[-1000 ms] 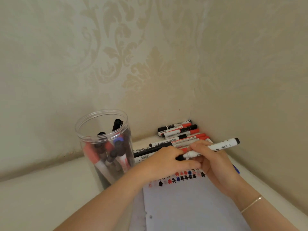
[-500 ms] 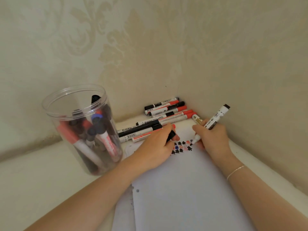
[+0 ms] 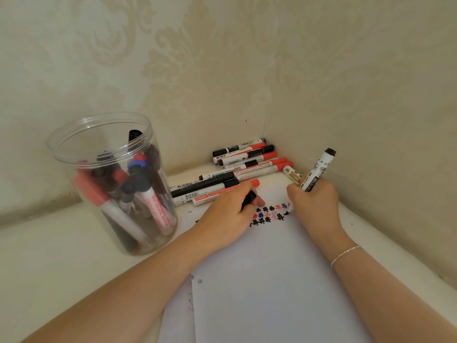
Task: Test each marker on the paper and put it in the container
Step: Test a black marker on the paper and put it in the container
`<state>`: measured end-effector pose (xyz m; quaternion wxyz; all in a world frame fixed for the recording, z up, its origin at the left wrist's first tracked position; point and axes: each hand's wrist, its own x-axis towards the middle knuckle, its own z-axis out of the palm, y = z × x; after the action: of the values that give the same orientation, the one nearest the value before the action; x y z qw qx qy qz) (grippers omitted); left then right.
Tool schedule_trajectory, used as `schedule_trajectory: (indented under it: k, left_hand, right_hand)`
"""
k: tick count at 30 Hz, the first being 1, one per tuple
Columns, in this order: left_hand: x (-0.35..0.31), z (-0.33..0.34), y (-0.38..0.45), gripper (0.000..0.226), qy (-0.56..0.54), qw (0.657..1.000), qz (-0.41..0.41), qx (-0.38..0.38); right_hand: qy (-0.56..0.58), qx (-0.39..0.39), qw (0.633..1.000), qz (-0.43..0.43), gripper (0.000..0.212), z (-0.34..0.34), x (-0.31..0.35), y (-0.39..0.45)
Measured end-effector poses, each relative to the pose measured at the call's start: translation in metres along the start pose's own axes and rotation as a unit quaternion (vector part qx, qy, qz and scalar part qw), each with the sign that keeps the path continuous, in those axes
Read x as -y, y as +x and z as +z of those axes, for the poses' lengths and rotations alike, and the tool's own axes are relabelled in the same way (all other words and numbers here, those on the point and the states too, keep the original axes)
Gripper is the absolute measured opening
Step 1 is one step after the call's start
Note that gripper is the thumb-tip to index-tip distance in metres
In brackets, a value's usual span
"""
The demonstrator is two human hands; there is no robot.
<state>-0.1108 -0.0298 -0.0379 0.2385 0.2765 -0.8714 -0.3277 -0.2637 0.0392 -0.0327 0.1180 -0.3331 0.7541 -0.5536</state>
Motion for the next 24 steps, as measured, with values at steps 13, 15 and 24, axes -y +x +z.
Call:
schedule_trajectory:
  k: [13,15,24]
  left_hand:
    - [-0.0002,0.0013,0.0,0.033,-0.001,1.0,0.0,-0.001]
    - [-0.0002,0.0016,-0.0003,0.032,-0.004,1.0,0.002,0.002]
    - [0.0009,0.0013,-0.0005,0.032,0.0,1.0,0.001,0.005]
  right_hand:
    - [0.012,-0.009,1.0,0.003,0.03,-0.0012,-0.0026,0.0012]
    - [0.022,-0.01,1.0,0.016,0.027,-0.002,-0.0034,0.0023]
    - [0.027,-0.011,0.999,0.014,0.027,-0.0011,-0.0037,0.0019]
